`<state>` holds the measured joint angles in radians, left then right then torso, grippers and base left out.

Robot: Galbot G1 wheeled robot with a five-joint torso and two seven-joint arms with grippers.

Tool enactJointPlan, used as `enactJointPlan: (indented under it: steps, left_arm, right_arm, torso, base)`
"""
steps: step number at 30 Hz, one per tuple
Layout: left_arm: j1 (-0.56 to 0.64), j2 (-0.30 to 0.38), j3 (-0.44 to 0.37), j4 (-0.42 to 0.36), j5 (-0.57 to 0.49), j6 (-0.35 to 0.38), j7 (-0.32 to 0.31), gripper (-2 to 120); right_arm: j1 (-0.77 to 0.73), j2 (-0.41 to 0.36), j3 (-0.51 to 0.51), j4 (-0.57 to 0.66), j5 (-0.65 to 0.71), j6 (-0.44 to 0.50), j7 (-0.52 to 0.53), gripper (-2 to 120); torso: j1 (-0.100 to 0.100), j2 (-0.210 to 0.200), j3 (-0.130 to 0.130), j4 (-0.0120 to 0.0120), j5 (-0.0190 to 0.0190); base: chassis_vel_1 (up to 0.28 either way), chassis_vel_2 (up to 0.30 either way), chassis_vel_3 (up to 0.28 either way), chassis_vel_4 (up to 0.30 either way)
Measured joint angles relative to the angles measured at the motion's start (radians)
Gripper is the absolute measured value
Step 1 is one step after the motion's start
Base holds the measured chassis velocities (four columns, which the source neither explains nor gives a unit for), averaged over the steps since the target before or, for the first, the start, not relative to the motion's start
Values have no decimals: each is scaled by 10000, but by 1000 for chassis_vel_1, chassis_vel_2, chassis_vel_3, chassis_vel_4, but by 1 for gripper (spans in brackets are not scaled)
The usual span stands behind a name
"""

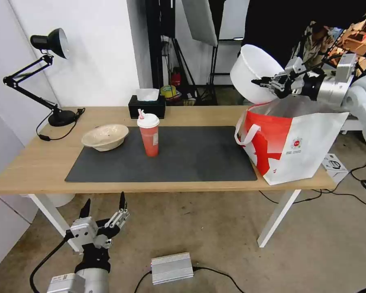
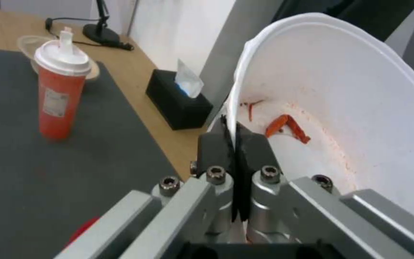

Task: Pick up the trash from the table and place it into the takeout bag.

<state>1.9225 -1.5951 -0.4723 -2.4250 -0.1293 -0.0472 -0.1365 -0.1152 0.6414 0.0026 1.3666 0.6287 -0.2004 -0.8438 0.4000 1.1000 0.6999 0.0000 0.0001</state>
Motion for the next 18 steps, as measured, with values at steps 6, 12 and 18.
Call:
enactJointPlan:
  steps: [6, 12, 18]
  left_arm:
    - [-32, 0, 29, 52, 2, 0, 2, 100]
    - [-65, 0, 58, 81, 3, 0, 3, 100]
    - [-81, 0, 99, 74, 10, 0, 2, 100]
  right_arm:
    - [180, -90, 10, -145, 95, 28, 7, 0]
    - [523, -140, -148, -222, 200, 31, 45, 0]
    - [952, -194, -410, -291, 315, 26, 57, 0]
  torso:
    - [0, 0, 1, 0, 0]
    - [0, 0, 0, 0, 0]
    - [0, 0, 0, 1, -1]
  base:
    - [0, 0, 0, 0]
    - [0, 0, 0, 0]
    - [0, 0, 0, 0]
